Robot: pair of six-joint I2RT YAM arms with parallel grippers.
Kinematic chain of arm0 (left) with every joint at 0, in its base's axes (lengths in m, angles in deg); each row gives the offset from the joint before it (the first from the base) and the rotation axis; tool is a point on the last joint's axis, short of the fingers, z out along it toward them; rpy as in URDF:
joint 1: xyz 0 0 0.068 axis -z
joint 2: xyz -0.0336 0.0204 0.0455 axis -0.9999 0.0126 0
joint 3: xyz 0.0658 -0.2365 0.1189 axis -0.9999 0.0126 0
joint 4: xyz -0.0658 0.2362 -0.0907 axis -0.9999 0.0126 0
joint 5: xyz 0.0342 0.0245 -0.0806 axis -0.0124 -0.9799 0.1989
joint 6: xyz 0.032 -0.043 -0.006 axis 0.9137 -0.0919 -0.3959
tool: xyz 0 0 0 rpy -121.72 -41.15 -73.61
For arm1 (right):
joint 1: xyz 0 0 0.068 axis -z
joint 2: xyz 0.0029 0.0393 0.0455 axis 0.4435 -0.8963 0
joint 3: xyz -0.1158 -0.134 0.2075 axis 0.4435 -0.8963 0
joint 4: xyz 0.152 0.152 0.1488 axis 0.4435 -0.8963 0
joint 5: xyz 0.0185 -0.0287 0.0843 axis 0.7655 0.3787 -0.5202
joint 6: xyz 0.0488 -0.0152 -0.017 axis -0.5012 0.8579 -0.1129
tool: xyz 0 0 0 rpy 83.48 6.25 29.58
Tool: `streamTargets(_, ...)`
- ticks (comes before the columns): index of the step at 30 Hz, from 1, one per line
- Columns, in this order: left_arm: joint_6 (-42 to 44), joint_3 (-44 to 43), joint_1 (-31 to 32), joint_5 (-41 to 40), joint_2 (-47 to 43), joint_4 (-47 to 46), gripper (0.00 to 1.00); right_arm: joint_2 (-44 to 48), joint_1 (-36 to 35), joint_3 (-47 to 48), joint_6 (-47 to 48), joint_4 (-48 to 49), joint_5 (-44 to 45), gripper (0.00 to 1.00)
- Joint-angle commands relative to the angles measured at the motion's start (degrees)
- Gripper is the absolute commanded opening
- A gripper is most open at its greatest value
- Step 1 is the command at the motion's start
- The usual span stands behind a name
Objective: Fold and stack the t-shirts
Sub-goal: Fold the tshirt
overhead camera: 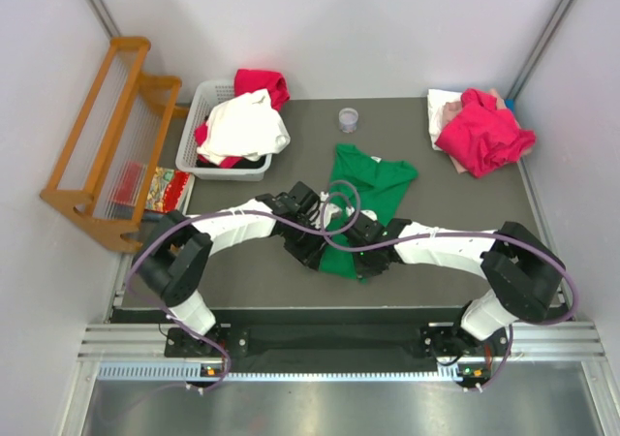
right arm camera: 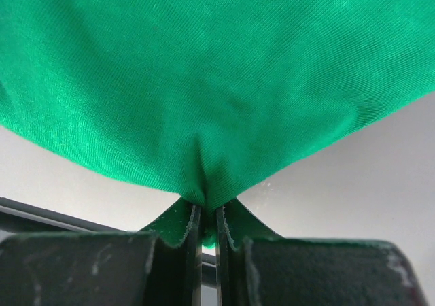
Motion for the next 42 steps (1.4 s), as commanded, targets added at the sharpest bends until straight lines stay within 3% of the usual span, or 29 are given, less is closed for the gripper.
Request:
streamTargets(1,-3.33,-0.53,-0.49,-2.84,1.59,-2.37,0.56,-0.54,-0.12,1.78,-0.55,2.48,-0.93,0.0)
streamTargets(6,-3.33,-0.18,-1.02,-2.93,2.73,-2.46,0.56,-0.72,-0.03,1.87,-0.38,2.4,-0.93,0.0)
streamTargets(8,-3.07,-0.18,-1.02,-3.11,3.35,-2.28,0.51,-0.89,-0.03,1.96,-0.46,2.4,-0.93,0.0)
streamTargets(10,-2.8,-0.44,-0.94,-2.59,3.7,-1.58,0.35,-1.07,-0.03,2.04,-0.38,2.4,-0.93,0.0)
streamTargets(11,-2.72,-0.62,-1.02,-2.23,3.7,-1.32,0.14,-1.15,-0.03,2.04,-0.38,2.48,-1.02,0.0)
streamTargets(13,-2.45,-1.49,-1.02,-1.79,3.61,-0.44,0.0,-0.98,-0.03,2.13,-0.38,2.57,-1.02,0.0)
streamTargets(22,3.34,-7.29,-1.37,2.77,1.95,7.03,0.0,2.09,-0.03,2.57,0.41,-1.11,-0.67,0.0)
streamTargets(27,10.53,-13.35,-1.29,9.27,-0.25,20.35,0.0,9.38,-0.12,2.22,0.77,-5.07,-1.28,0.0)
streamTargets(36,17.67,-12.13,-0.5,14.29,-10.18,33.03,0.0,19.41,-5.03,0.11,-2.92,-10.6,-1.29,0.0)
streamTargets(42,15.83,-12.66,0.65,13.41,-14.49,32.44,0.0,22.66,-8.29,0.99,-5.65,-13.86,1.26,0.0)
